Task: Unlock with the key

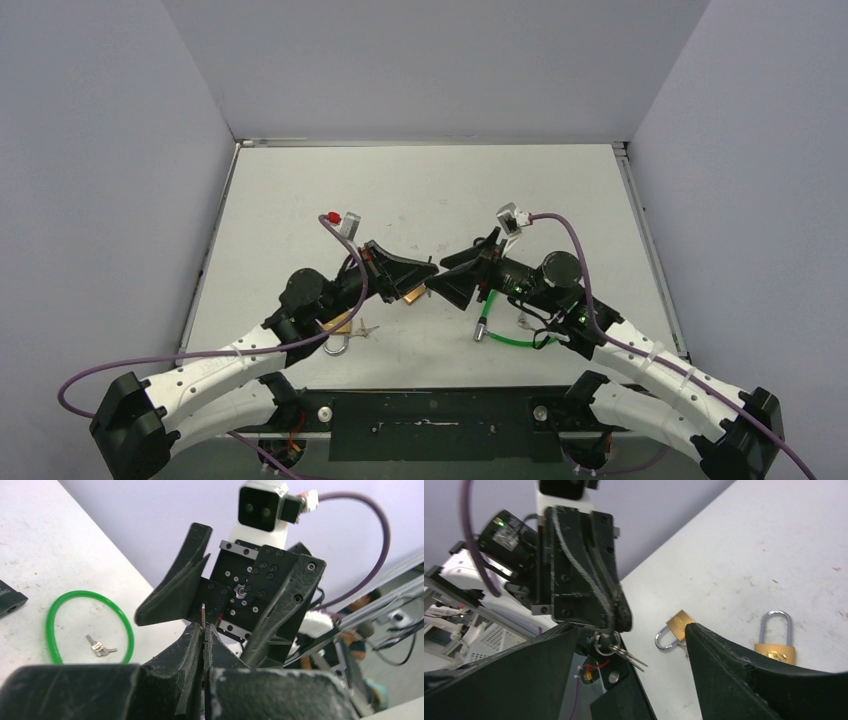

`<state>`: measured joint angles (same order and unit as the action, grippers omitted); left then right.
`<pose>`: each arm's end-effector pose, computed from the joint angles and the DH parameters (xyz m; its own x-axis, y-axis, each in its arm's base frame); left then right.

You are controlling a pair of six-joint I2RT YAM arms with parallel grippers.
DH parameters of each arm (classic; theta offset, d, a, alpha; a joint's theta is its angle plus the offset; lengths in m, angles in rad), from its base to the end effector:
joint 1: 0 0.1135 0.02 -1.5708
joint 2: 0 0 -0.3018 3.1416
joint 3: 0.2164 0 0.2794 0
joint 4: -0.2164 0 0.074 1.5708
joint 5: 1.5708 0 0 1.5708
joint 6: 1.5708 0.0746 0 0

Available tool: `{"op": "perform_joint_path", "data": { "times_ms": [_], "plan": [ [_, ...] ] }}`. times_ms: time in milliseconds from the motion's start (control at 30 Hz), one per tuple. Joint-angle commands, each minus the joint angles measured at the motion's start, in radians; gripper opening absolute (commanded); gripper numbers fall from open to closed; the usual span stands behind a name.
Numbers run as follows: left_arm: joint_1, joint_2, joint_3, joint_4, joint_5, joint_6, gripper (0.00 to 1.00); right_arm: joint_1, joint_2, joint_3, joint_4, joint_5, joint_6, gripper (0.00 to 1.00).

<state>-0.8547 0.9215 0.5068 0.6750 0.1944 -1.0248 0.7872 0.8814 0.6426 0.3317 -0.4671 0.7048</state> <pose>0.1557 -0.2008 0.3367 -0.6495 -0.5309 -0.5443 0.5924 0.0954 -0.8000 0.1508 0.1989 0.3532 -0.5649 0.2526 -0.7855 -0.7653 0.1956 0.6133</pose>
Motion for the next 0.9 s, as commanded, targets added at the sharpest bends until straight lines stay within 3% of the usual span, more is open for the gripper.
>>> {"op": "perform_joint_path", "data": {
  "times_ms": [0,100,233,300,567,767,867],
  "plan": [
    [0.003,-0.012,-0.022,0.139,-0.091,-0.142,0.00,0.016,0.031,0.013,0.207,-0.006,0.084,0.62],
    [0.003,-0.016,-0.045,0.186,-0.115,-0.175,0.00,0.020,0.062,0.035,0.190,-0.031,0.071,0.59],
    [0.003,-0.020,-0.054,0.196,-0.131,-0.189,0.00,0.025,0.082,0.041,0.168,-0.031,0.060,0.70],
    [0.003,-0.025,-0.058,0.196,-0.137,-0.191,0.00,0.027,0.088,0.042,0.169,-0.042,0.058,0.70],
    [0.003,-0.029,-0.058,0.185,-0.145,-0.199,0.00,0.034,0.100,0.048,0.194,-0.131,0.013,0.40],
    [0.003,-0.028,-0.054,0.188,-0.143,-0.217,0.00,0.036,0.100,0.096,0.078,-0.150,-0.081,0.33],
    [0.003,-0.029,-0.051,0.186,-0.144,-0.222,0.00,0.037,0.100,0.109,0.051,-0.140,-0.103,0.23]
  ]
}}
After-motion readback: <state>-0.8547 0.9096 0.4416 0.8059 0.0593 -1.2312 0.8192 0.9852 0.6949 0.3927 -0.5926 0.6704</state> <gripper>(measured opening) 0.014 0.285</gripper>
